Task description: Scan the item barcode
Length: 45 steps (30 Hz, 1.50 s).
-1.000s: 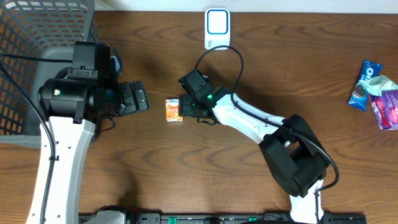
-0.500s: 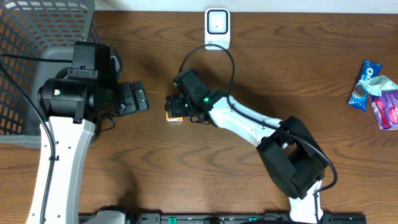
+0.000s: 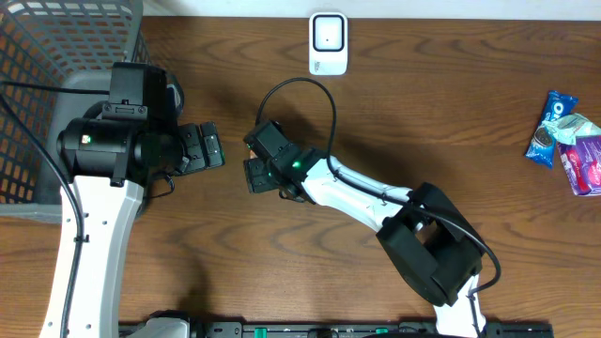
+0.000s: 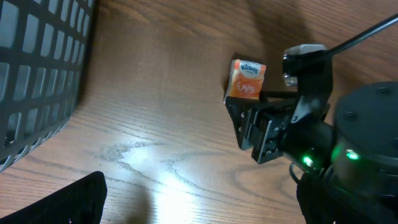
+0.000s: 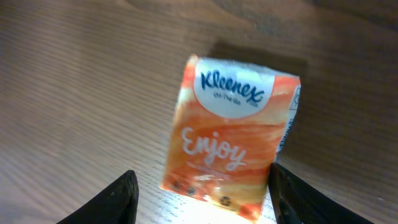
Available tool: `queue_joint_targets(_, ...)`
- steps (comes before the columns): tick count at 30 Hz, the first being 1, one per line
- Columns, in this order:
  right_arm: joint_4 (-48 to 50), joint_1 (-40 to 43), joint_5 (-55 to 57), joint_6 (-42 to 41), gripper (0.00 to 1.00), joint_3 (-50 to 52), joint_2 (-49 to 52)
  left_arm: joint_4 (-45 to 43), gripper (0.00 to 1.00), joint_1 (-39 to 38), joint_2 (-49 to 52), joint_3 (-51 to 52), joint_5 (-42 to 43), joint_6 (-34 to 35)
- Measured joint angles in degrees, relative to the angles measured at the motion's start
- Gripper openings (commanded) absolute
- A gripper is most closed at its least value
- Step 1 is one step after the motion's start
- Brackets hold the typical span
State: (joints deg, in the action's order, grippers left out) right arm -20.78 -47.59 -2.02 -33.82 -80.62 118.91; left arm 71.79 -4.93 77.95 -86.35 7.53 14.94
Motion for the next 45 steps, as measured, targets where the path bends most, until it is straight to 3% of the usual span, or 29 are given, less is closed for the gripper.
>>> queue_joint_targets(8,-8.24,0.31,10.43,-0.15,0.7,-0.59,0.72,0.0,0.98,0.02,0.0,0.0,0.0,0.0)
queue_joint_targets(15,-22.21,3.17,19.04,0.0,0.68,-4.74,0.72,0.02,0.98,0.0,0.0,0.0,0.0,0.0)
queue_joint_targets(20,-31.01,5.11,26.84,-0.02,0.72,-10.36,0.72,0.02,0.98,0.0,0.0,0.0,0.0,0.0)
queue_joint_targets(24,-34.67,5.14,31.1,-0.02,0.7,-16.13,0.72,0.02,0.98,0.0,0.0,0.0,0.0,0.0)
queue_joint_targets(28,-34.18,5.11,28.22,-1.77,0.59,-19.28,0.72,0.0,0.98,0.02,0.0,0.0,0.0,0.0)
queue_joint_targets(32,-31.58,5.14,16.68,-10.25,0.53,-19.89,0.72,0.0,0.98,0.02,0.0,0.0,0.0,0.0)
queue_joint_targets(33,-31.67,5.14,13.81,-13.62,0.56,-19.89,0.72,0.0,0.98,0.0,0.0,0.0,0.0,0.0)
queue_joint_targets(35,-31.54,5.09,8.31,-21.51,0.76,-19.45,0.72,0.0,0.98,0.02,0.0,0.0,0.0,0.0)
queue_joint_targets(45,-25.11,2.8,-0.5,-49.86,0.71,-11.85,0.72,0.0,0.98,0.0,0.0,0.0,0.0,0.0)
